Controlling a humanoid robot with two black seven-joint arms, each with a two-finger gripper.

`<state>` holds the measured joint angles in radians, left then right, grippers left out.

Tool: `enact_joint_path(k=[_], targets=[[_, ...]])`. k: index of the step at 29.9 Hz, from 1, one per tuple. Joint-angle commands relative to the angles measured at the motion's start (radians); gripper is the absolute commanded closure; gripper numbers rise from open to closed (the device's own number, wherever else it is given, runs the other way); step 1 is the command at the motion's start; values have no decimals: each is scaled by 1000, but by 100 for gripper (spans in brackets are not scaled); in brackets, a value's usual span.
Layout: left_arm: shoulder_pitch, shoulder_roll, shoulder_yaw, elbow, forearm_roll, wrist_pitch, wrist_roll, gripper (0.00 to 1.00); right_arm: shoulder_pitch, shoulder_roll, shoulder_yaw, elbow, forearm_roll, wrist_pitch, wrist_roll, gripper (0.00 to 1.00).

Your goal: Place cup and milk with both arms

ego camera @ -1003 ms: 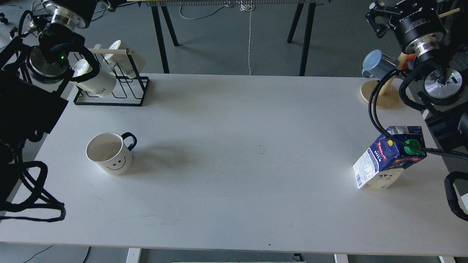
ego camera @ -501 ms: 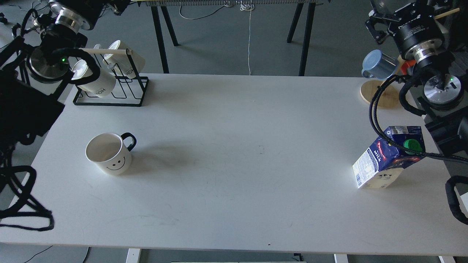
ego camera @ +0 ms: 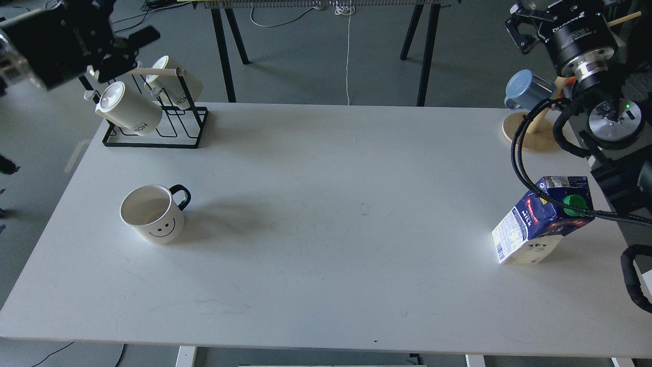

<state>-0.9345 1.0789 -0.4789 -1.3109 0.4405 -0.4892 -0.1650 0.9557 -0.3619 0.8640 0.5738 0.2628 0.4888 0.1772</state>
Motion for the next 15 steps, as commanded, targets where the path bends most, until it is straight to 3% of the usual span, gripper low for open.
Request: enact_joint_path(k=[1,2,5,10,15], targets=[[23,108,0,-85,118,1,-63,16,0,1,10,11,0,0,1,0],[23,125,0,-90,122,1,-71,20,0,1,13,15,1,0,1,0],[23,147,-6,-87,123,1,-70,20,-2,1,13,18,0,0,1,0],[26,150,0,-68,112,58,-67,1,-2,1,15,18,0,0,1,0],[86,208,11,-39,126,1,-77,1,-2,1,15,18,0,0,1,0]])
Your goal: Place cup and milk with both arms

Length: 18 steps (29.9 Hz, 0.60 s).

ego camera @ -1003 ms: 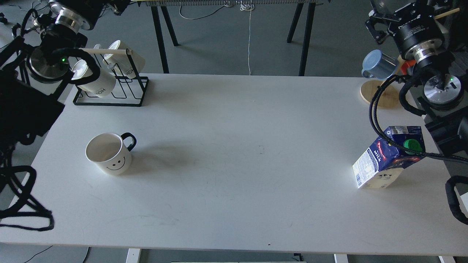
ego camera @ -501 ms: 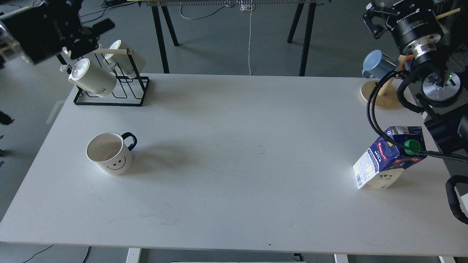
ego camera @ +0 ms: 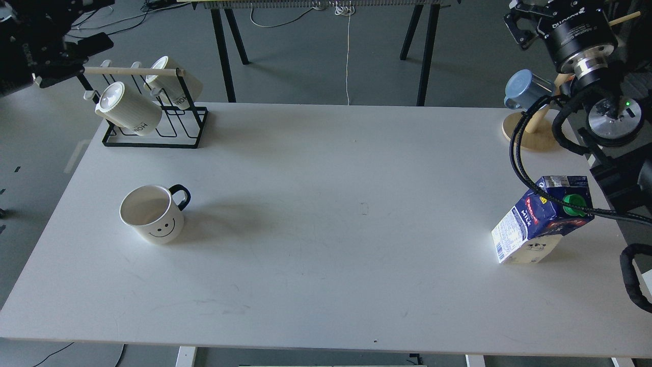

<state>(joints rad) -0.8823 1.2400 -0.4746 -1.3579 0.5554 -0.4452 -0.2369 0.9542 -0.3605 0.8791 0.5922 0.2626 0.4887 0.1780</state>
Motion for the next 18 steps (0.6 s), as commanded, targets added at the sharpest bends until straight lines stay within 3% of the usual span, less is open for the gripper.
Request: enact_joint_path(k=[1,11,18], targets=[[39,71,8,3,18,-43,-4,1,1,0,0,0,0,0,0,0],[42,141,45,-136,516,-43,-21,4,-54,-12,17,26,1,0,-8,0],[45,61,47,-149,848,-43,-22,4,-77,-9,27,46,1,0,-9,0]])
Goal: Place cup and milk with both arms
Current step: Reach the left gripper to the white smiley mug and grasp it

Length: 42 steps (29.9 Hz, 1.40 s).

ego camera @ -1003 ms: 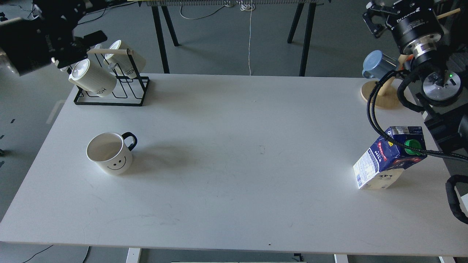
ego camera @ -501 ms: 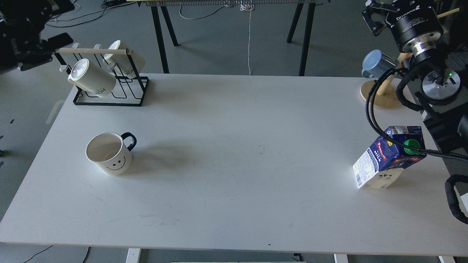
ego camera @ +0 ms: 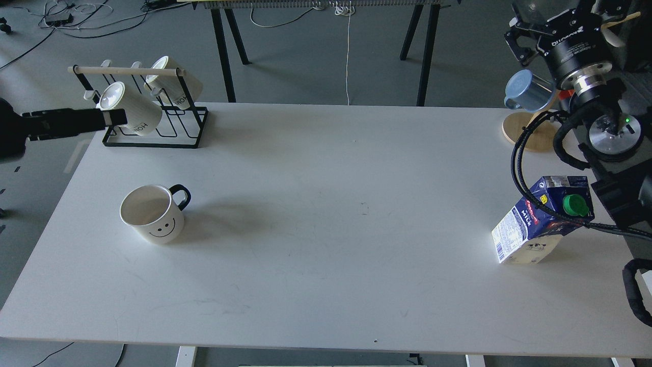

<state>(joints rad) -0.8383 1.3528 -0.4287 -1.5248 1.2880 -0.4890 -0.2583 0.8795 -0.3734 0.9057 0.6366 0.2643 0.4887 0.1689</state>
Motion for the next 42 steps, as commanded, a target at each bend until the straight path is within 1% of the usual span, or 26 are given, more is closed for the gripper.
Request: enact_joint_path(k=[1,3,6,10,12,17,19,21,23,26,27,28,32,33,35,38,39,42], targets=[[1,-69,2,37,154,0,-1,4,-2,7,1,2,0,0,0,0],[4,-105,11,78,230,0,-1,4,-1,8,1,2,0,0,0,0],[10,-139,68,113,287,10,-1,4,1,7,1,2,0,0,0,0],[19,-155,169,138,309,82,8,5,1,2,1,2,0,0,0,0],[19,-191,202,178,342,113,10,5,2,4,1,2,0,0,0,0],[28,-270,214,310,383,139,1,7,10,4,1,0,0,0,0,0],[42,-291,214,351,383,153,-4,10,10,7,1,0,0,0,0,0],[51,-311,214,379,383,162,-15,13,12,8,1,0,0,0,0,0],[59,-331,214,394,384,164,-16,16,15,8,-1,-1,0,0,0,0],[67,-350,215,394,384,164,-13,24,22,7,-1,-5,0,0,0,0],[71,-350,218,394,386,164,-12,30,25,7,-1,-8,0,0,0,0],[76,-350,226,396,386,167,-10,33,29,7,-1,-8,-2,0,0,0],[85,-368,238,414,418,208,-19,45,30,7,-1,-12,-2,0,0,0],[85,-377,238,416,435,208,-19,52,30,7,-1,-12,-2,0,0,0],[87,-383,238,416,462,205,-15,74,30,7,-2,-12,-2,0,0,0],[87,-383,238,416,465,205,-19,90,30,7,-2,-12,-2,0,0,0],[87,-382,237,413,465,205,-19,94,30,7,-1,-12,-2,0,0,0],[84,-379,235,411,465,208,-15,98,30,7,-1,-12,-2,0,1,0]])
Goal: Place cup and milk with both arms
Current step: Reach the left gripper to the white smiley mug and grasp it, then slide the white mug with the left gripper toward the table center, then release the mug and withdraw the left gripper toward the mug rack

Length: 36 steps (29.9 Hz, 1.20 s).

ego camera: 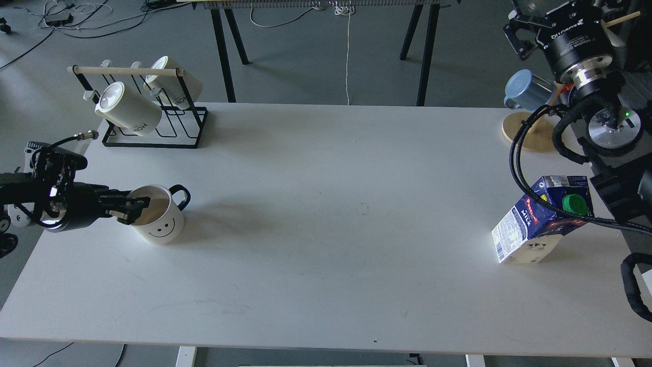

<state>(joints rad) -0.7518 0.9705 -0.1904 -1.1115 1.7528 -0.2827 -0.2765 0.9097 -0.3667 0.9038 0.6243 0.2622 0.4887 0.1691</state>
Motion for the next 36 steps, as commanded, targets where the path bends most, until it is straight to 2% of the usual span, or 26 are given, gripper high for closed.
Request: enact_joint_path(k=[1,6,11,14,19,24,29,33,36], targets=[[-6,5,-3,-5,1,2,5,98,0,0,1,0,0,0,1,0],[-27,13,-14,-79,1,-22,2,98,1,-3,1,0,0,0,1,0],[-161,-22,-18,-212,1,-206,16,98,61,-6,-5,-9,0,0,-2,0],[-182,-126,-15,-248,1,-206,59,98,124,-6,-13,-37,0,0,-2,0],[-216,-232,-12,-277,1,-206,144,98,184,3,-17,-80,0,0,-3,0],[-230,-380,-6,-275,2,-206,253,98,195,9,-20,-86,-1,0,-3,0],[-216,-467,2,-275,60,-206,299,97,196,11,-46,-86,-1,0,-3,0],[-221,-486,55,-278,114,-206,301,97,198,11,-52,-86,-1,0,-3,0],[-219,-535,65,-278,125,-206,322,97,198,11,-54,-86,-1,0,-3,0]])
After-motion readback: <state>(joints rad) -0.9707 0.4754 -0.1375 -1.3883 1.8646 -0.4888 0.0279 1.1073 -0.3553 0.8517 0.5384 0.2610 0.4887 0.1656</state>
